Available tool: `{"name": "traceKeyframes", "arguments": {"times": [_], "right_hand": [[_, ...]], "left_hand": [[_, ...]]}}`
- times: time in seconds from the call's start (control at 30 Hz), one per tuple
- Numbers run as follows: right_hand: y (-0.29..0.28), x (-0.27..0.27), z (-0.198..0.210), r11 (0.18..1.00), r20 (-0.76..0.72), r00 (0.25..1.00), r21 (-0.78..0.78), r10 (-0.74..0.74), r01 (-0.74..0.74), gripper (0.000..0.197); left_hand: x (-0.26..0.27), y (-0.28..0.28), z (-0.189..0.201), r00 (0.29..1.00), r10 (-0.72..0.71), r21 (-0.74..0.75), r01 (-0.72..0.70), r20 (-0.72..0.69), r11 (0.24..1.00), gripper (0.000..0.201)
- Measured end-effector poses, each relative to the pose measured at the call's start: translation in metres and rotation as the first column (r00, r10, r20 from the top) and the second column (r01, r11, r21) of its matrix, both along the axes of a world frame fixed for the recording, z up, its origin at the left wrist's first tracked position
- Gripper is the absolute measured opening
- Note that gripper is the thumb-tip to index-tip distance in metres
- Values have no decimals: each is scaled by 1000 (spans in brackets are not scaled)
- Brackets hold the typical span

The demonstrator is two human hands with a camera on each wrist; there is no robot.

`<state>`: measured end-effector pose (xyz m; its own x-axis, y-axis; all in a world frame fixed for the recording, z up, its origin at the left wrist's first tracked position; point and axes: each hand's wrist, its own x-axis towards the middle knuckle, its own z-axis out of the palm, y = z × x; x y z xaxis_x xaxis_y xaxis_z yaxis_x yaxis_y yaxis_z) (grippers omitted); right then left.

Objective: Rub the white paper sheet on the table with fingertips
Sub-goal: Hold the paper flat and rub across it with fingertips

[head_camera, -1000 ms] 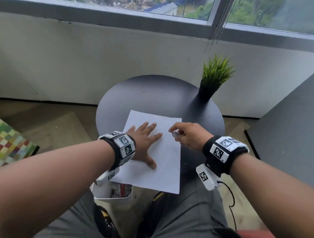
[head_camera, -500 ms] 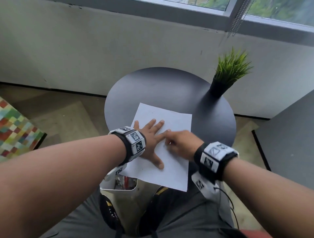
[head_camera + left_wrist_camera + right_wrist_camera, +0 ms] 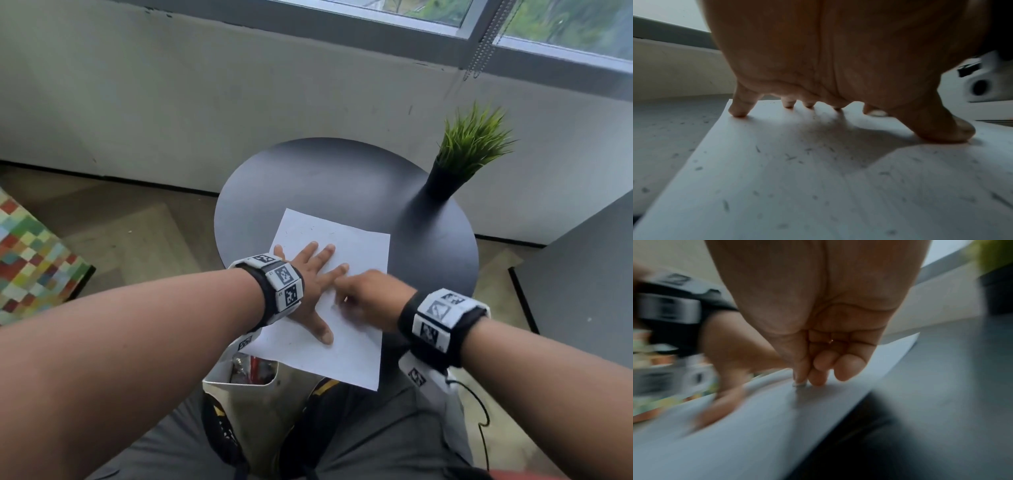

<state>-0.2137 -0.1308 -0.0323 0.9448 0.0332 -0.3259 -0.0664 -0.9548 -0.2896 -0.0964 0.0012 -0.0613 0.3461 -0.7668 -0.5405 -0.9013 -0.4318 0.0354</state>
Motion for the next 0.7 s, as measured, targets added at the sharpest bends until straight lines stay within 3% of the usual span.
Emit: {"name": "traceKeyframes", "arguments": {"times": [0.1,0.13,0.27,0.33,0.47,0.53,0.63,0.7], "right_hand": [[-40,11,0,964,86,963,-45,-256,260,10],[-42,9,-2,959,104,956,-39,-275,280,11],[-1,-17,-4,998,-26,999,54,-27,28,13],[-4,-16,0,999,-64,998,34,2,0,11],[-45,3,-3,958,85,957,-59,-276,282,10],[-32,-1,-9,974,104,972,-56,-212,219,10],[9,-21,-7,999,-25,999,24,42,-42,11],[2,-18,-4,999,-47,998,6,36,-36,11]], "left_hand": [[2,0,2,1000,-2,8,2,5,1000,137],[3,-1,4,1000,-3,17,3,5,1000,138],[4,-5,9,1000,-1,64,1,5,998,139],[1,-6,14,1000,-4,73,4,7,997,138],[-4,-7,22,1000,-2,74,2,-7,997,134],[-5,-7,24,1000,0,75,0,-3,997,134],[-6,-8,25,1000,-7,90,7,3,996,134],[-7,-8,27,1000,-6,94,6,4,996,134]]}}
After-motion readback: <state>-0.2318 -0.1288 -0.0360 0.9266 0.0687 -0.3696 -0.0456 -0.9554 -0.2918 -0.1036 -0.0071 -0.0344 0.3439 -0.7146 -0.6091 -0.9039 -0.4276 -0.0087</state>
